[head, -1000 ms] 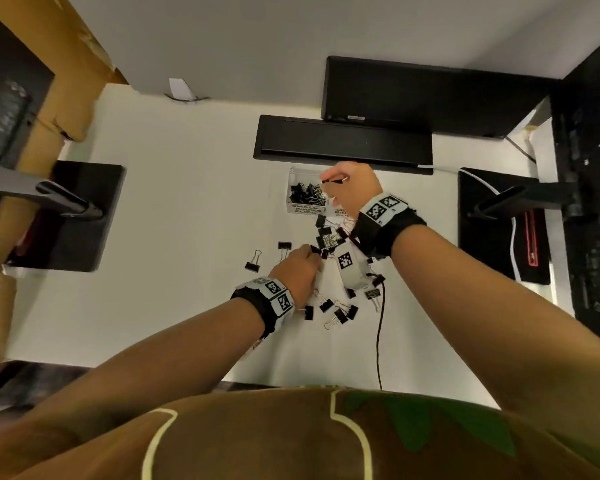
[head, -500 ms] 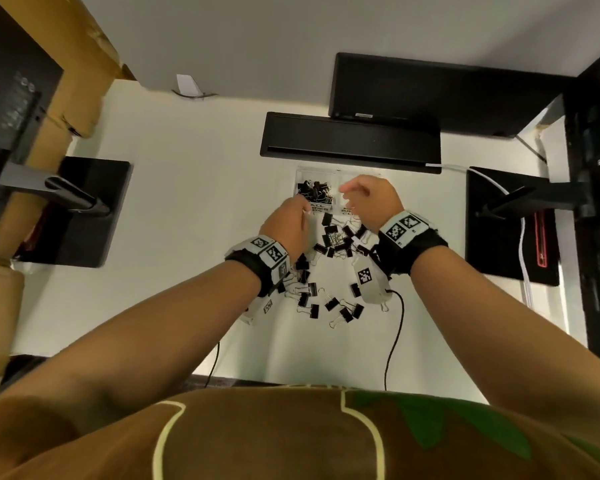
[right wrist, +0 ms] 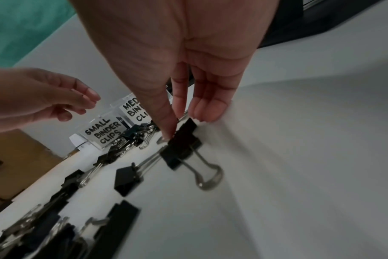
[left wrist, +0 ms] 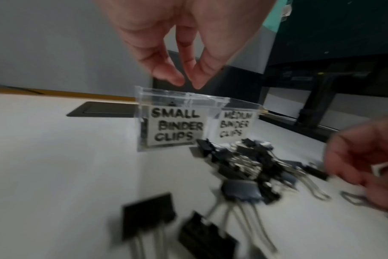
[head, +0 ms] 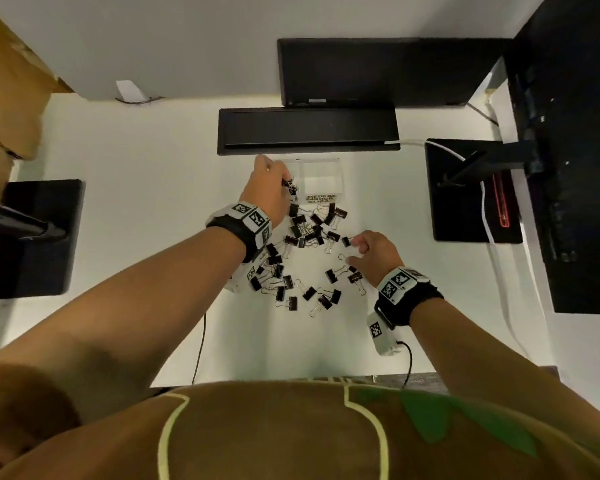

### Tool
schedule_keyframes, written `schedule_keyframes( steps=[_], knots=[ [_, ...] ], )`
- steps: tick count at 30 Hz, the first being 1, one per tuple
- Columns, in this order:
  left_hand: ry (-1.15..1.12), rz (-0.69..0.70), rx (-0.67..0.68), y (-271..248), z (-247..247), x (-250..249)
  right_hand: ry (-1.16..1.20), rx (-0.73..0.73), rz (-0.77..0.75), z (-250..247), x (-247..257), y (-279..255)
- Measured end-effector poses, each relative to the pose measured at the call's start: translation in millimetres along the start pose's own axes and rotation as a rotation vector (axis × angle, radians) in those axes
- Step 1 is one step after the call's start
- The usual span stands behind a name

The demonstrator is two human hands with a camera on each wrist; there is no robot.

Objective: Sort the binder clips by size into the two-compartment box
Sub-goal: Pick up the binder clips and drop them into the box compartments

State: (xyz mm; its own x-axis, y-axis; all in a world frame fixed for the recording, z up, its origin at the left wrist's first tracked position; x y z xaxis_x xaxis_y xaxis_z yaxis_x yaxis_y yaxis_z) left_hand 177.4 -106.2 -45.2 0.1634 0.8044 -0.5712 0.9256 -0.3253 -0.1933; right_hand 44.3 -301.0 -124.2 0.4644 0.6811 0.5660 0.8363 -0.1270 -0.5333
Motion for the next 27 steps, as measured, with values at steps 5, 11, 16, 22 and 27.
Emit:
schedule_keyframes(
  steps=[5, 11, 16, 22, 27],
  knots=[
    [0.11, 0.186, 0.208, -28, 57, -30, -0.002, -0.059, -0.057, -13, 8, 4],
    [0.269, 0.248, 0.376, -39, 107, -31, -0.157, -0.011, -0.123, -5, 24, 16],
    [0.34, 0.235, 0.395, -37, 110, -24, -0.172, 0.007, -0.106, -3, 19, 18],
    [0.197, 0.265, 0.37, -63, 96, -20, 0.26, -0.059, 0.031, -17, -3, 18],
    [0.314, 0.272, 0.488, -93, 105, -3, 0.699, 0.036, 0.119, -3, 9, 26]
  ],
)
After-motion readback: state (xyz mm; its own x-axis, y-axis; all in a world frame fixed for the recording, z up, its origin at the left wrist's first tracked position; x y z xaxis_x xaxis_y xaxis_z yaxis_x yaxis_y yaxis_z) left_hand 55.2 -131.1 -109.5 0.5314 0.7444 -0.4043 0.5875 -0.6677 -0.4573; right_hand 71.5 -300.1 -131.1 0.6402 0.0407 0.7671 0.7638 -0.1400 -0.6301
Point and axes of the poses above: each hand's wrist, its own y-axis towards the middle knuckle, its own z-axis out of the palm, x = y × z, the point moved 9 cm from there along y, towards the middle knuckle, and after that the axes turned 6 degrees about x, right-handed, at the moved point
